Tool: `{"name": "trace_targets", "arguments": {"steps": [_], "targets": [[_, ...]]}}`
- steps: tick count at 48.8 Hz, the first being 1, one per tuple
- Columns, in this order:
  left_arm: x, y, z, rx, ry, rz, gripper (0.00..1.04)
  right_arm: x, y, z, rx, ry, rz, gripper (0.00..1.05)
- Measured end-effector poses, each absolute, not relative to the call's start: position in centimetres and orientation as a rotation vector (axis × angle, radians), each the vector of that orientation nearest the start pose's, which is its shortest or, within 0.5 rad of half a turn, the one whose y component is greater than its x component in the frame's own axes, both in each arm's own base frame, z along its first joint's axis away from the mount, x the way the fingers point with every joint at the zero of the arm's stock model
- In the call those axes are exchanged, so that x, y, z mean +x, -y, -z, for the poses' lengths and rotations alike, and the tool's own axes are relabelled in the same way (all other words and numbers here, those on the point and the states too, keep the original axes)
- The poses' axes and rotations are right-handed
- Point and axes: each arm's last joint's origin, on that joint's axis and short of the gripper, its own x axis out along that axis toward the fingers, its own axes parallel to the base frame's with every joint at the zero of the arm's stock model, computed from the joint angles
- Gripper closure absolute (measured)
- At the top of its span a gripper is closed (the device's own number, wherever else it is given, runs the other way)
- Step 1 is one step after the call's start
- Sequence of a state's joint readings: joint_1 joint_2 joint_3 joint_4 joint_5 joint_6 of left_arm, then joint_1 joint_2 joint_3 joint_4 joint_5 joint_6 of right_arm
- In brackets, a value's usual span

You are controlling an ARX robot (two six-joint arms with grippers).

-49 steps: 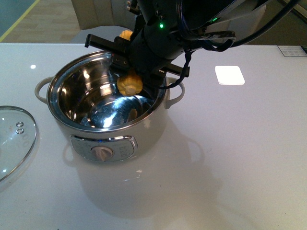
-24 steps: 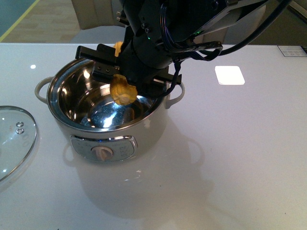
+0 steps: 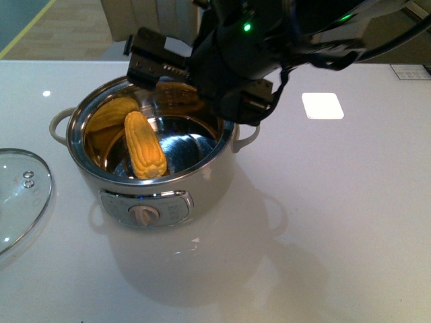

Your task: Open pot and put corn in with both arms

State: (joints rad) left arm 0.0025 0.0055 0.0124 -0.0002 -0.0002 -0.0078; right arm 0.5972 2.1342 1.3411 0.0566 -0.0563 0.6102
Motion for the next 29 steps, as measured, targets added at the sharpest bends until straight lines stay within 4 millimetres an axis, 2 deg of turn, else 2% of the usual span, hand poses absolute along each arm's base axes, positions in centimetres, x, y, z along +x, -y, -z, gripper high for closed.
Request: {"name": "trace_targets", "arguments": {"steps": [2, 6, 13, 15, 19, 22, 29], "targets": [[9.7, 0.0, -16.7, -0.008, 0.007, -0.003, 0.07, 36.8, -24.4, -13.6, 0.377, -0.856, -0.372, 0.09], [9.7, 0.0, -16.7, -0.008, 0.007, -0.003, 0.07, 36.6, -21.1, -15.6, 0.402, -0.779, -0.327, 0.09], [9.7, 0.0, -16.7, -0.008, 0.007, -0.003, 0.07, 35.4, -16.4, -17.8, 0.413, -0.672, -0.267, 0.09], [9.7, 0.0, -16.7, -0.008, 0.007, -0.003, 0.07, 34.4, -14.0, -18.8, 0.397, -0.617, -0.216, 0.09], [9.7, 0.0, -16.7, -0.008, 0.007, -0.003, 0.07, 32.0, -10.8, -19.9, 0.344, -0.547, -0.151, 0.09], [9.7, 0.0, -16.7, -0.008, 0.007, -0.003, 0.07, 29.8, -9.2, -20.3, 0.279, -0.51, -0.123, 0.09], [9.7, 0.0, -16.7, -0.008, 0.007, -0.003, 0.07, 26.1, -7.5, -20.9, 0.196, -0.467, -0.103, 0.09]]}}
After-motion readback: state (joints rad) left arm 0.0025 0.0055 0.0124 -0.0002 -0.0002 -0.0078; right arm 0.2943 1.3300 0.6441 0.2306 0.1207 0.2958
